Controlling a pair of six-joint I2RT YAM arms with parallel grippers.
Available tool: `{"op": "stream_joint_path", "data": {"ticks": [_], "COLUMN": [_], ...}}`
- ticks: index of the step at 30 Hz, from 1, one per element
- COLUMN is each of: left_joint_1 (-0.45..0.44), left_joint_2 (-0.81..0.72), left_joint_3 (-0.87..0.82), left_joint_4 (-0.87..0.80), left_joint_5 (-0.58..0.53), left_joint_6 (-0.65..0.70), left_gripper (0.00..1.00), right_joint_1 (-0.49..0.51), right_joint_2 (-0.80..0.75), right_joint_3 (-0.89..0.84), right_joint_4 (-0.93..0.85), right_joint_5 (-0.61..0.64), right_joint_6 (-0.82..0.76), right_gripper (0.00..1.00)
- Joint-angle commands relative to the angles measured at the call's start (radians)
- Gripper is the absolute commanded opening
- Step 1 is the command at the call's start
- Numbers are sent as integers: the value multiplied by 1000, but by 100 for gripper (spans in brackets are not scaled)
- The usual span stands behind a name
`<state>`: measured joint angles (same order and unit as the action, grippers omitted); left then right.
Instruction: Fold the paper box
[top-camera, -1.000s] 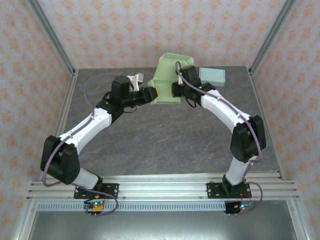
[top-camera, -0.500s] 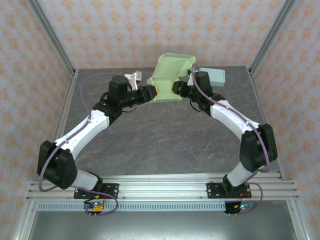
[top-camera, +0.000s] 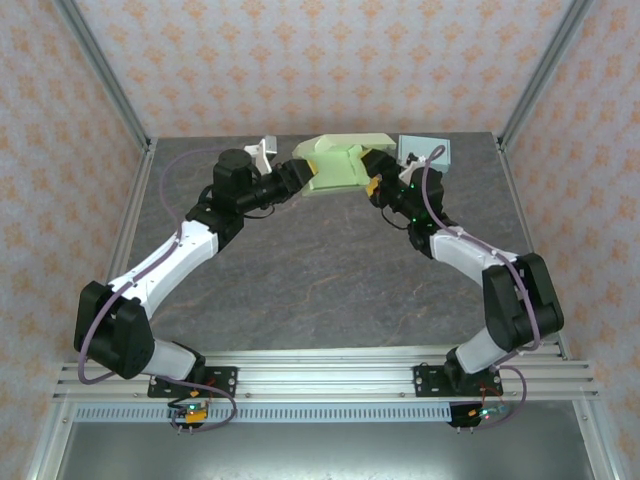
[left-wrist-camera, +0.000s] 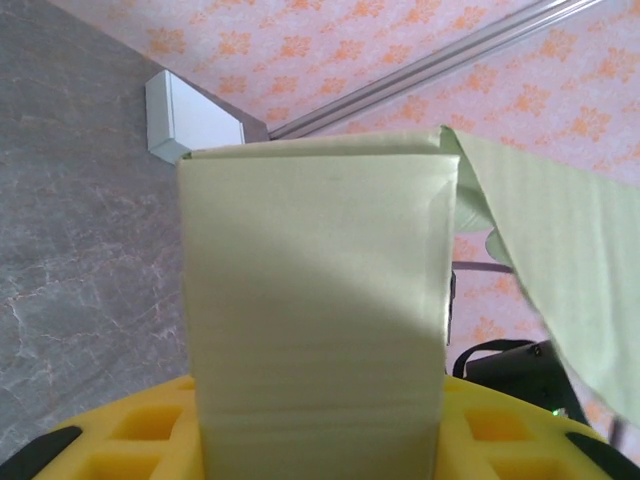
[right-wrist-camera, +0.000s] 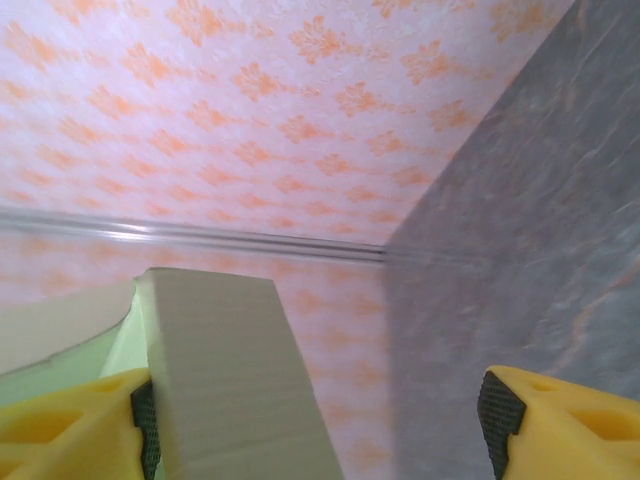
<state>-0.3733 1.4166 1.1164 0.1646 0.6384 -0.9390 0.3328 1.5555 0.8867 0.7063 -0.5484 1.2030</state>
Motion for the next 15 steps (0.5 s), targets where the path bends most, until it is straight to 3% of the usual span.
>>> {"op": "stream_joint_path", "data": {"ticks": [1, 9, 15], "left_joint_1": [13, 13, 13], "left_joint_2": [-4, 3, 8], "left_joint_3": [23, -4, -5], "left_joint_4": [56, 107, 125], "left_joint_5": [-39, -49, -47], "left_joint_6": [-44, -103, -131], "left_gripper": [34, 34, 34], "right_joint_1": [-2, 43, 93], "right_joint_2": [33, 95, 155], "right_joint_3": [6, 14, 53], "right_joint_4": [261, 389, 437], "right_joint_5": [80, 142, 151], "right_joint_6": [265, 431, 465], "right_gripper": [81, 81, 77]}}
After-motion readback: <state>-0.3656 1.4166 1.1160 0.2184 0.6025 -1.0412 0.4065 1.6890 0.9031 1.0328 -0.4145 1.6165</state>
